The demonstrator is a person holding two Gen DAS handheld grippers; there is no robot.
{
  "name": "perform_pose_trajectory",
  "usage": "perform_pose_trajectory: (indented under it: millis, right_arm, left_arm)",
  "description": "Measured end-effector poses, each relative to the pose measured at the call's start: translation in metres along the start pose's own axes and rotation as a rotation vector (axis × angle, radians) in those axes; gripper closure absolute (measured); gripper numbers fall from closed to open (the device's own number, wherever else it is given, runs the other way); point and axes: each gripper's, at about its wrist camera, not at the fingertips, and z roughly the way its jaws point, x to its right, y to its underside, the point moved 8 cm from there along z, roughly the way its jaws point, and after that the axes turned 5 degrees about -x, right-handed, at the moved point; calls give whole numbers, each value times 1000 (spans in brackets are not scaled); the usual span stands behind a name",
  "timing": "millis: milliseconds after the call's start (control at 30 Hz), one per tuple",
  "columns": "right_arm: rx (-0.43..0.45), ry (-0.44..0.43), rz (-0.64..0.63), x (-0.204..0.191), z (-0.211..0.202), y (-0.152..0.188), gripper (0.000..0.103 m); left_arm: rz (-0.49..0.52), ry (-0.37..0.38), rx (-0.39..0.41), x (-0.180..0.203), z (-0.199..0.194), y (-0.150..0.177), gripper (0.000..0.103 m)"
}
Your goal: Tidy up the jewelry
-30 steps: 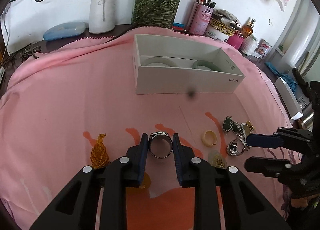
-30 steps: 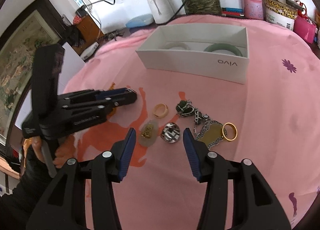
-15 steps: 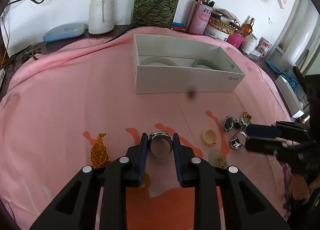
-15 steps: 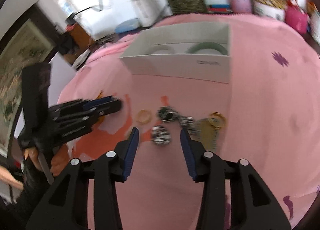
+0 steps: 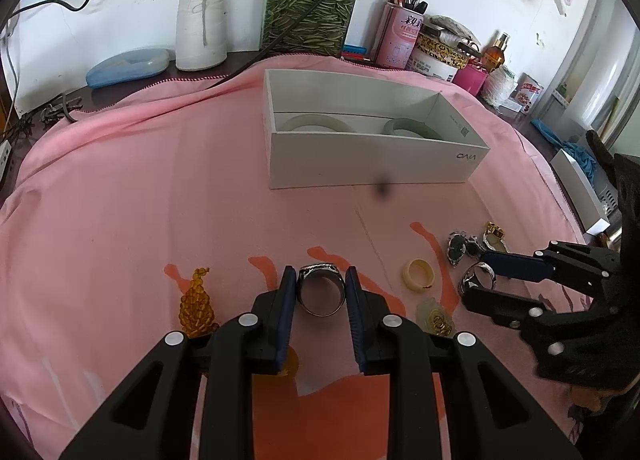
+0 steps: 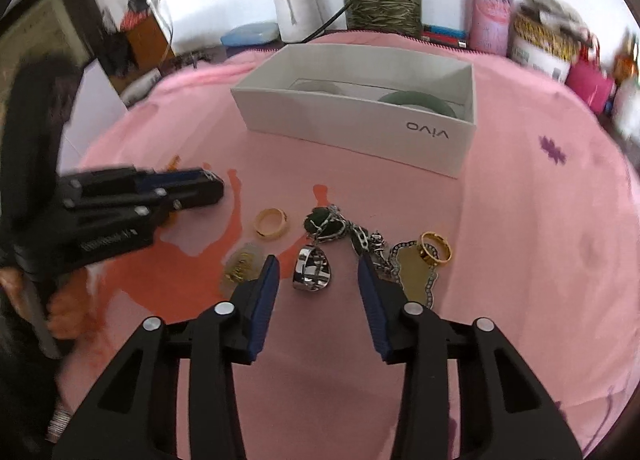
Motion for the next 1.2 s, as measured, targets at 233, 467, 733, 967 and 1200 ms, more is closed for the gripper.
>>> perform_pose_trajectory:
  millis: [233, 467, 733, 967, 1200]
  right_arm:
    - [17, 110, -119, -11, 0, 7, 83]
    - [39, -8, -22, -1, -11, 0, 83]
    - [13, -16, -3, 1, -7, 1, 83]
    - [-8, -8, -11, -1, -1, 3, 83]
    - [0, -2, -16, -1, -2, 3, 83]
  left_arm:
    - [42, -1, 1, 11, 0, 3, 78]
    - [47, 45, 8, 17, -6, 3, 78]
    - [50, 58, 17, 20, -8, 2, 78]
    - [81, 27, -4, 25, 1, 6, 71]
    - [129, -30, 18, 31, 1, 8, 78]
